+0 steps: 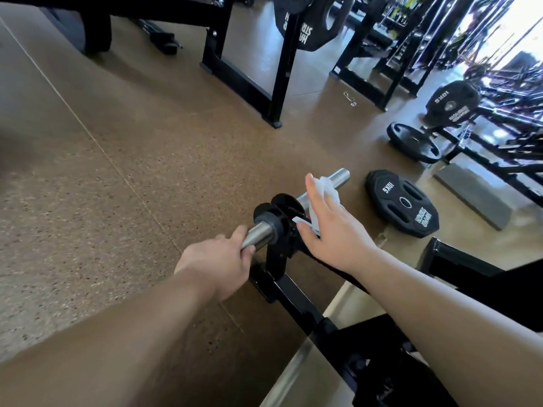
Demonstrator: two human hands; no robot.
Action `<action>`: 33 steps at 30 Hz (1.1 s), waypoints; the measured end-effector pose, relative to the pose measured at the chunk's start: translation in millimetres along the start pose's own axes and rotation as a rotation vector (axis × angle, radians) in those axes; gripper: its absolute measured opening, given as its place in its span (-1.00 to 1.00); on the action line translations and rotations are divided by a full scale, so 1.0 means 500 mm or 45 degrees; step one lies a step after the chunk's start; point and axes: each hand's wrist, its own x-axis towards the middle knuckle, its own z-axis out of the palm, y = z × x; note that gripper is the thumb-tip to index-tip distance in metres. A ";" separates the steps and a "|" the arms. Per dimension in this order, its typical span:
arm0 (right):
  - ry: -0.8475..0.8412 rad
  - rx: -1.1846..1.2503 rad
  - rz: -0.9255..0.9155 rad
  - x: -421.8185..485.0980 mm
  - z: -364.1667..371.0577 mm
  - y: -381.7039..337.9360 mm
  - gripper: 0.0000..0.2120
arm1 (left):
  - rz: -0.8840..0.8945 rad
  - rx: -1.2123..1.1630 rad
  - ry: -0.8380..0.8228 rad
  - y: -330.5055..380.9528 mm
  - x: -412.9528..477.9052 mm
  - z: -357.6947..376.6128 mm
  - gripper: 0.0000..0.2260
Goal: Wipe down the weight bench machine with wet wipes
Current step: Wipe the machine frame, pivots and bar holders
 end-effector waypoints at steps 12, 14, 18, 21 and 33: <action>-0.374 0.450 0.172 0.175 0.072 0.121 -0.45 | -0.017 -0.274 0.029 0.104 0.157 0.013 -0.44; -0.354 0.560 0.205 0.194 0.088 0.133 -0.48 | -0.001 -0.269 0.050 0.102 0.157 0.012 -0.45; -0.205 0.700 0.154 0.225 0.097 0.144 -0.48 | 0.001 -0.295 0.044 0.103 0.155 0.010 -0.46; -0.149 0.297 0.009 0.247 0.111 0.164 -0.60 | -0.014 -0.307 0.047 0.105 0.153 0.003 -0.48; -0.227 0.067 -0.120 0.252 0.125 0.177 -0.58 | -0.174 -0.254 0.041 0.112 0.153 -0.004 -0.27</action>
